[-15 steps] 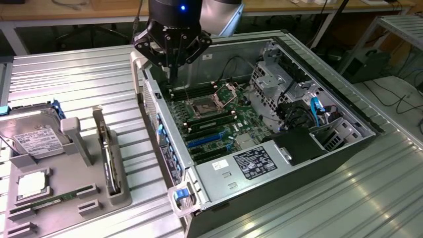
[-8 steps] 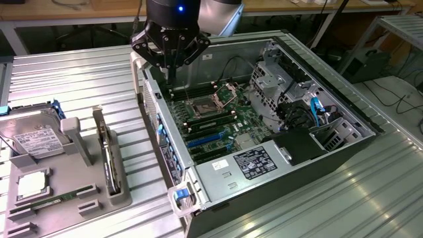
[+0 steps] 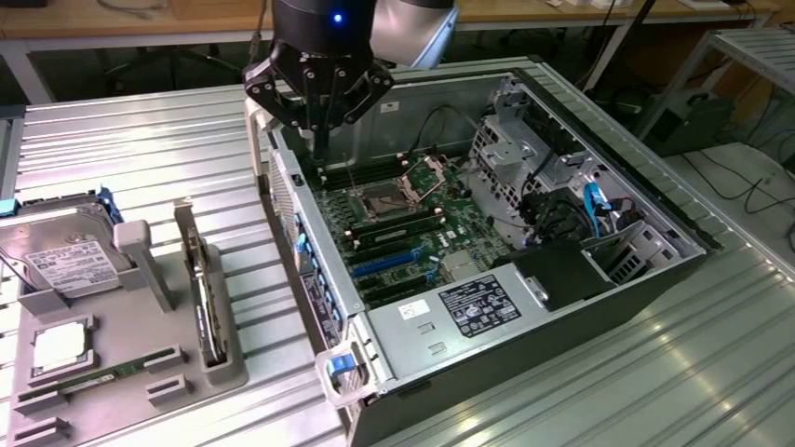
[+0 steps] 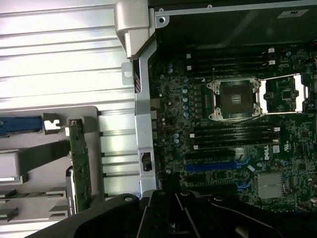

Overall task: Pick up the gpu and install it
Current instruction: 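Reach for the gpu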

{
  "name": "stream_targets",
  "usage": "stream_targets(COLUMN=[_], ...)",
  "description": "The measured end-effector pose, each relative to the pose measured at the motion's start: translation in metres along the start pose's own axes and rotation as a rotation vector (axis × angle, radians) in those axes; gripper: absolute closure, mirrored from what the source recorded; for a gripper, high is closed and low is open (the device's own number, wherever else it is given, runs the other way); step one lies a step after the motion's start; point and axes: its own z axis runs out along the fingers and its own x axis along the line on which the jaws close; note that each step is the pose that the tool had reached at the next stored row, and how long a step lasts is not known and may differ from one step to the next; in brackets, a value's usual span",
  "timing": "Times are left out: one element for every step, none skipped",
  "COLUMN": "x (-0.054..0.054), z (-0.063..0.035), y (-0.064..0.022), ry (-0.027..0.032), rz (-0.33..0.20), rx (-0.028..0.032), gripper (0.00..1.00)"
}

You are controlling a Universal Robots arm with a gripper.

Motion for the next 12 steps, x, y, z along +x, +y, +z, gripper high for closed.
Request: stream_targets(x=[0.0003,0.0006,0.0009,0.0012,0.0015,0.0018,0.0021,0.0026,0.0031,0.0038,0.0048,0.0059], z=[0.0,0.0,0.0,0.0,0.0,0.0001,0.0,0.0,0.0,0.0,0.0,0.0], y=[-0.0003,-0.0006,-0.0009,-0.0011,-0.0014,-0.0016,-0.0018,-0.0021,-0.0023,-0.0027,-0.0034,-0.004], ry=[0.0003,0.0006,0.0009,0.0011,0.0014,0.0016,0.0018,0.0021,0.0023,0.0024,0.0026,0.0026], rz=[0.0,0.0,0.0,0.0,0.0,0.0,0.0,0.0,0.0,0.0,0.0,0.0], rx=[0.0,0.0,0.0001,0.0,0.0,0.0,0.0001,0.0001,0.0002,0.0002,0.0002,0.0001], gripper=[0.89,0.89,0.89,0.89,0.89,0.89,0.89,0.89,0.89,0.89,0.89,0.89])
